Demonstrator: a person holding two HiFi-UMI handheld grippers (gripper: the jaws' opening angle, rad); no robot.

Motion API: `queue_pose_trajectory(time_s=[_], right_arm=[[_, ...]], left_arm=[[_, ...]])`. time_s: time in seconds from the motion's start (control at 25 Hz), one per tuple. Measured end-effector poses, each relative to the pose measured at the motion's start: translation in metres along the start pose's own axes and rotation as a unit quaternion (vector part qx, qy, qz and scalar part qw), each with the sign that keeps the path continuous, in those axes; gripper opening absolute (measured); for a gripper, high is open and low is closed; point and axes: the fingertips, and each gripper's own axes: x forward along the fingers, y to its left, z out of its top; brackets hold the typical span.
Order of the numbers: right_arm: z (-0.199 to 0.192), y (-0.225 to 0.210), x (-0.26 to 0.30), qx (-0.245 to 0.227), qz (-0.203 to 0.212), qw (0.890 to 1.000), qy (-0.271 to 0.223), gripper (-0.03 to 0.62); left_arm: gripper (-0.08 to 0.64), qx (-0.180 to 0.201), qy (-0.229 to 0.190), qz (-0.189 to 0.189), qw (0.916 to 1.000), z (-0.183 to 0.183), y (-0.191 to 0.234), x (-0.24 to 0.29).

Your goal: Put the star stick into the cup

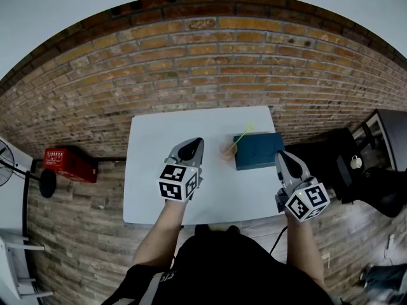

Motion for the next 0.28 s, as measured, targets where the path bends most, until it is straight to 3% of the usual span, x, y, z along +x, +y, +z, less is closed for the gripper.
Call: queue_pose_trajectory(time_s=[0.28], right_arm=[[0.0013, -0.0005, -0.0006, 0.002, -0.002, 1.0, 0.0, -0.003]], left_arm=[[0.007, -0.002, 0.001, -0.002, 1.0, 0.0007, -0.0012, -0.0004]])
